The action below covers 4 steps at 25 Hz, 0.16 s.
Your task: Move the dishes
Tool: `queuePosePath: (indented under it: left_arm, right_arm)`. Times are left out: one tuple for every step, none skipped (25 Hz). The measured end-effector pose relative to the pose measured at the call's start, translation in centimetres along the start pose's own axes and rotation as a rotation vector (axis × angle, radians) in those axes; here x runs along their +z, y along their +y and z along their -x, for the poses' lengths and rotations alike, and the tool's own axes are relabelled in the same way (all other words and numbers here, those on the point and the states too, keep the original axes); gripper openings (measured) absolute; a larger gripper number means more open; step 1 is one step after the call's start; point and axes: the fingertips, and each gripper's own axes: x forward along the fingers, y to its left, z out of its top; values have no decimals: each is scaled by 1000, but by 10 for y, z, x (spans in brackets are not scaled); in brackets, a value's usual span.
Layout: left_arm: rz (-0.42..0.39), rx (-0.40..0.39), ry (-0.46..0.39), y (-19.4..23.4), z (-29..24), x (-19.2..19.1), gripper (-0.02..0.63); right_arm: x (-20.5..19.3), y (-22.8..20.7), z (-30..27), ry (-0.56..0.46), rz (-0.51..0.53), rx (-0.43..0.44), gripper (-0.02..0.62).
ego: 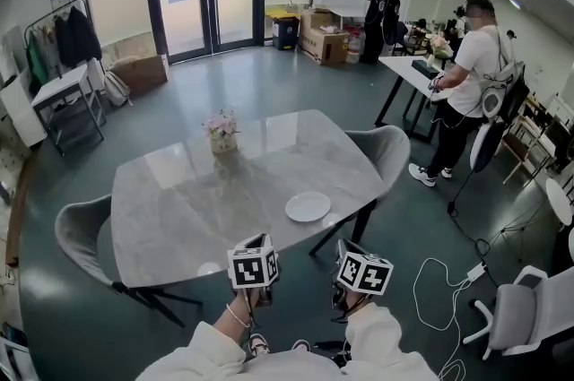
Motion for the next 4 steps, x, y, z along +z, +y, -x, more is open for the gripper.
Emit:
queuePosePath:
  left_arm:
    - [-1,-1,1,0,0,0,12]
    - [-1,-2,2,0,0,-1,12]
    - [-1,-2,3,1,0,-1,12]
    - [-1,-3,4,1,1,-2,12]
  right_arm:
    - [0,0,0,-1,0,0,57]
    - [0,0,1,-2,2,-1,57]
    - [1,1,2,-3,3,-3,57]
    - [2,1,2,-3,5,-5,57]
